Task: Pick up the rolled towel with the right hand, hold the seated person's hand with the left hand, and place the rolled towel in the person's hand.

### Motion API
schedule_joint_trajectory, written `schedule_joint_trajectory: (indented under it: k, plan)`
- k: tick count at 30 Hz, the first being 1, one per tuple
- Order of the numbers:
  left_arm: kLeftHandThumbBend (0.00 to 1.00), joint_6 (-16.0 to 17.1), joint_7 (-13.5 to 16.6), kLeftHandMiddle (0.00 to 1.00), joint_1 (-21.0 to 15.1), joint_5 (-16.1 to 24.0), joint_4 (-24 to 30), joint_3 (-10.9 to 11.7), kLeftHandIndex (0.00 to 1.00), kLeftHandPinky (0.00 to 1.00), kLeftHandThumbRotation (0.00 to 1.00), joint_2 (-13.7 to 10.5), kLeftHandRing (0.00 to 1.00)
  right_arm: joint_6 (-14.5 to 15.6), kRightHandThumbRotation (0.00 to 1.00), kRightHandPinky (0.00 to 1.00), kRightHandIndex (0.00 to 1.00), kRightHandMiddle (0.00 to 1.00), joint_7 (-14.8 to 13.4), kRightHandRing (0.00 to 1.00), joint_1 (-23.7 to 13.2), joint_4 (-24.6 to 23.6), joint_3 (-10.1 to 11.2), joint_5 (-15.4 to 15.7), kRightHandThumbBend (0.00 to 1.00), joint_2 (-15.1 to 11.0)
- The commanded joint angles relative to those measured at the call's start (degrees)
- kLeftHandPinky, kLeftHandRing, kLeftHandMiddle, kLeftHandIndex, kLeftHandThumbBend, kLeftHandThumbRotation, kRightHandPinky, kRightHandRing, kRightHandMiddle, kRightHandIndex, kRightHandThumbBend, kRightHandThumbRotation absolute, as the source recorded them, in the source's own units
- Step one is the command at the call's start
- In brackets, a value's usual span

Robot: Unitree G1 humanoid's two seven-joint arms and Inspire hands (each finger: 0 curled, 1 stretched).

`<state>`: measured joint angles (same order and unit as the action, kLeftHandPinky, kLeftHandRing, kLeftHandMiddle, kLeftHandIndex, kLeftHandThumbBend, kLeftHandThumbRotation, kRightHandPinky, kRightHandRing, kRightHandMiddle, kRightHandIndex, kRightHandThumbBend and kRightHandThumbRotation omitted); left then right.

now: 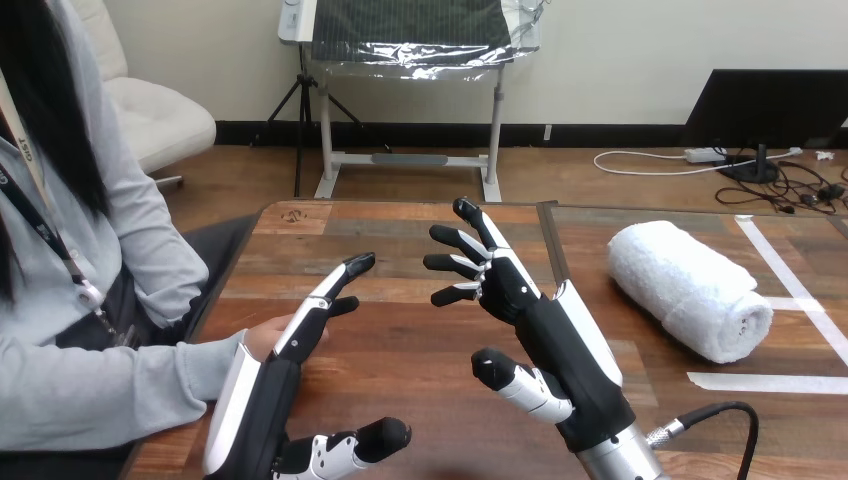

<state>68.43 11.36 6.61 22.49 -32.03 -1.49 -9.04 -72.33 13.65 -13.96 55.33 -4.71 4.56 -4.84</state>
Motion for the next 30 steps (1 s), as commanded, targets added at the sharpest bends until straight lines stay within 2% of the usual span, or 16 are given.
schedule_joint_trajectory:
  k: [1, 9, 14, 20, 24, 25, 29, 30]
  plan:
    - [1.00, 0.62, 0.51, 0.90, -2.69, -0.73, 0.79, 0.23, 0.89, 0.82, 0.81, 0.14, 0.91, -1.30, 0.88, 0.69, 1.00, 0.92, -0.65, 0.85, -2.85, -1.87, 0.51, -0.51, 0.83, -0.36]
    - [1.00, 0.84, -0.07, 0.90, -2.72, -2.66, 0.42, -0.26, 0.88, 0.82, 0.80, 0.35, 0.91, -0.55, 0.86, 0.70, 1.00, 0.94, -0.42, 0.86, -3.59, -2.67, 0.92, -2.00, 0.82, -0.54]
    - [1.00, 1.21, -0.84, 0.90, -2.70, -4.85, 0.13, -0.82, 0.88, 0.83, 0.79, 0.57, 0.91, -0.24, 0.83, 0.72, 0.99, 0.93, -1.93, 0.86, -4.33, -3.31, 2.09, -0.90, 0.85, -1.11]
    - [1.00, 1.01, -3.53, 0.90, -2.64, -10.99, -0.04, -2.60, 0.88, 0.87, 0.75, 1.08, 0.90, 0.13, 0.79, 0.76, 0.96, 0.89, -5.76, 0.85, -6.33, -3.74, 4.24, 2.49, 0.93, -2.57]
    - [1.00, 0.19, -5.95, 0.91, -2.15, -15.18, 0.86, -3.72, 0.89, 0.90, 0.73, 1.11, 0.90, 1.05, 0.71, 0.81, 0.94, 0.88, -7.25, 0.85, -8.08, -3.30, 5.10, 2.60, 0.96, -3.37]
    - [1.00, 0.12, -6.50, 0.91, -2.10, -16.03, 1.00, -3.94, 0.90, 0.92, 0.72, 1.11, 0.91, 1.32, 0.67, 0.85, 0.94, 0.89, -7.41, 0.87, -8.43, -3.27, 5.23, 2.50, 0.95, -3.55]
    - [1.00, -0.22, -8.45, 0.91, -1.86, -19.03, 1.47, -4.46, 0.91, 0.93, 0.70, 1.30, 0.91, 2.76, 0.60, 0.90, 0.94, 0.89, -8.41, 0.89, -9.58, -3.49, 5.85, 2.45, 0.93, -4.32]
    - [1.00, -0.24, -8.93, 0.92, -1.84, -19.83, 1.58, -4.58, 0.91, 0.93, 0.70, 1.39, 0.91, 3.33, 0.58, 0.92, 0.94, 0.89, -9.44, 0.89, -10.02, -3.62, 6.31, 3.04, 0.92, -4.63]
